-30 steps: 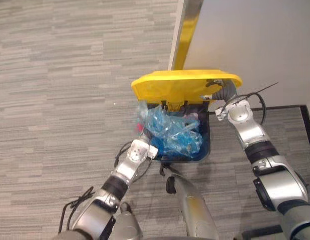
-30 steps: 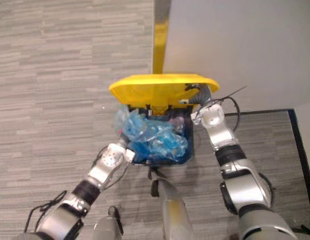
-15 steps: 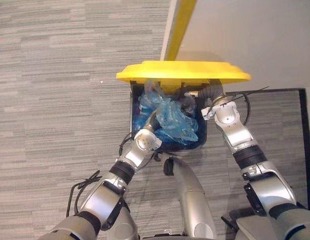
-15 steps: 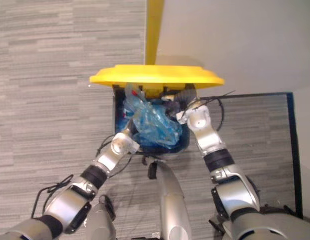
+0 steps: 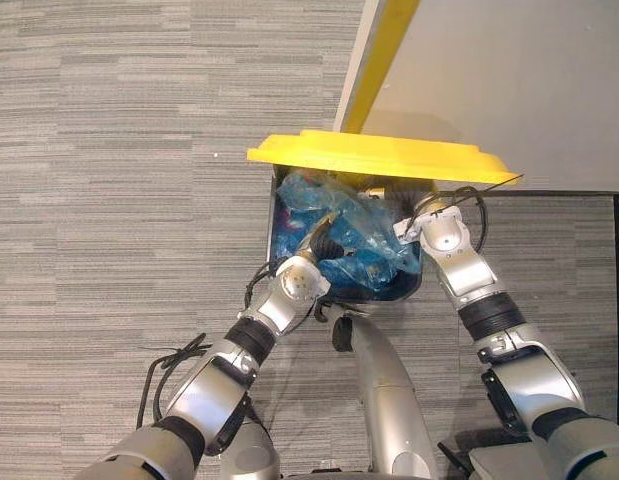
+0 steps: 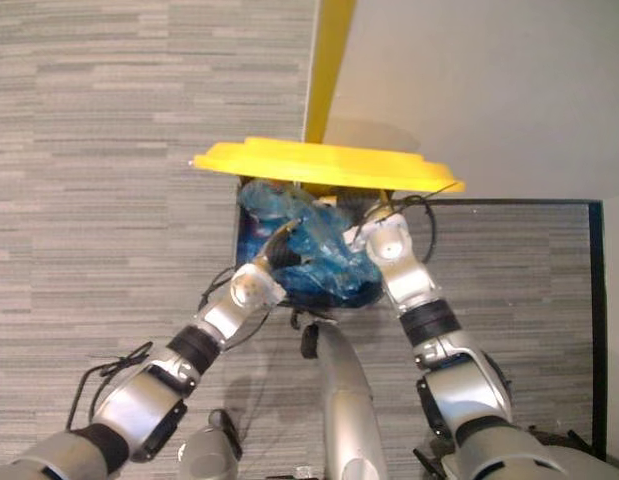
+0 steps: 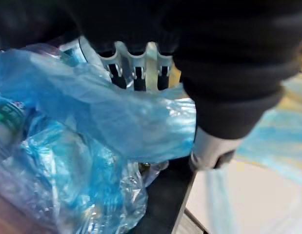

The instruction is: Gather rubbish on tea table into small bin, then transfer packed bag to large trash can.

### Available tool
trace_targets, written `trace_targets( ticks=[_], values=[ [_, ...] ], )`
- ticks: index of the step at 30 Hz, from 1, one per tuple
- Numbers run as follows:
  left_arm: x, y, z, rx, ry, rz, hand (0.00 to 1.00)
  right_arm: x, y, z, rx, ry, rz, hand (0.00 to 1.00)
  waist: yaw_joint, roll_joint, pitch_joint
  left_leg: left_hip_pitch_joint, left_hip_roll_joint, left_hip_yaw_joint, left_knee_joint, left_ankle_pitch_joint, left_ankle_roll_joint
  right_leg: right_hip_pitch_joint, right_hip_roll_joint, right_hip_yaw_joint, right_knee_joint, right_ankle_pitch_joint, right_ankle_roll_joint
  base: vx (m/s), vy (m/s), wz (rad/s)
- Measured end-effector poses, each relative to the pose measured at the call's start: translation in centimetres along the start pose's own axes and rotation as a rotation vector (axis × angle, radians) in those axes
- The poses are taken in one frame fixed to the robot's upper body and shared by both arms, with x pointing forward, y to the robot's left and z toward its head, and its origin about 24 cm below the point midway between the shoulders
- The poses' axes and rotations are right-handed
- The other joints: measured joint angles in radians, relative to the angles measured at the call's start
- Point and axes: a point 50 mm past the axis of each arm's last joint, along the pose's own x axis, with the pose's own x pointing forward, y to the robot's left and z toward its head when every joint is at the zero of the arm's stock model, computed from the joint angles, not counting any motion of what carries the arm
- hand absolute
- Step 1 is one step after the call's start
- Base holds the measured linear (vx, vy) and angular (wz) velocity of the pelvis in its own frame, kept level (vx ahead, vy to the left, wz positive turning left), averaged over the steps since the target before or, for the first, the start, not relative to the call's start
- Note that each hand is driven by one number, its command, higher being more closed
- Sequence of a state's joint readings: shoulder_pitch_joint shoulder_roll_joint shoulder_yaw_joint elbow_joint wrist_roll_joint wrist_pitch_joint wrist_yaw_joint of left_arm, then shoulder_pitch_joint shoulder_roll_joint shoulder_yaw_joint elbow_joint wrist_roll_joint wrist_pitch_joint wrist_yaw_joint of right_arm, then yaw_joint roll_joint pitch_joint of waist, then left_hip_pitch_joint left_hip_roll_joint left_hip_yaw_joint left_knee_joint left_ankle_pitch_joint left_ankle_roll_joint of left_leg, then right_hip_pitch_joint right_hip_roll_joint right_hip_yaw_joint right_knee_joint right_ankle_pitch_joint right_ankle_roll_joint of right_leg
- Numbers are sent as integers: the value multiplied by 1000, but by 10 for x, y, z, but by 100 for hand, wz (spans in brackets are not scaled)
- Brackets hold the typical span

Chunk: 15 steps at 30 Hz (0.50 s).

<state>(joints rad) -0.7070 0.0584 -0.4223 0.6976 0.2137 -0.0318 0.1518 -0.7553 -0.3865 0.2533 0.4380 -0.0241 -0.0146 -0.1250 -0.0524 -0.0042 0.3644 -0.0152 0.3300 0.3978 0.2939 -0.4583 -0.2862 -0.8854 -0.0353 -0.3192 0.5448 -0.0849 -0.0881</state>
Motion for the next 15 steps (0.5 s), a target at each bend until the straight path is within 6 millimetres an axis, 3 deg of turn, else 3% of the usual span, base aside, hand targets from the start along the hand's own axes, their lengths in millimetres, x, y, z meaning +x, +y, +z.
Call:
trace_targets(
  ticks=[5,8,15],
  values=[
    [-25,-1,-20,-116,20,50,0,-22,8,-39,-57,128,34,0,1,13,-20,41,-20,-90,-67,39,4,87,-22,-36,-54,10,7,-45,29,29],
    [-52,2,-56,-148,122,86,0,-43,15,-73,-77,253,73,0,6,22,-55,39,-37,-135,-82,43,13,127,-36,-48,-113,37,32,-132,71,24],
    [-116,23,-120,-293,344,261,0,-85,18,-113,-94,414,104,0,12,32,-92,89,-83,-191,-102,66,37,228,-75,-55,-186,97,43,-92,106,15]
  ],
)
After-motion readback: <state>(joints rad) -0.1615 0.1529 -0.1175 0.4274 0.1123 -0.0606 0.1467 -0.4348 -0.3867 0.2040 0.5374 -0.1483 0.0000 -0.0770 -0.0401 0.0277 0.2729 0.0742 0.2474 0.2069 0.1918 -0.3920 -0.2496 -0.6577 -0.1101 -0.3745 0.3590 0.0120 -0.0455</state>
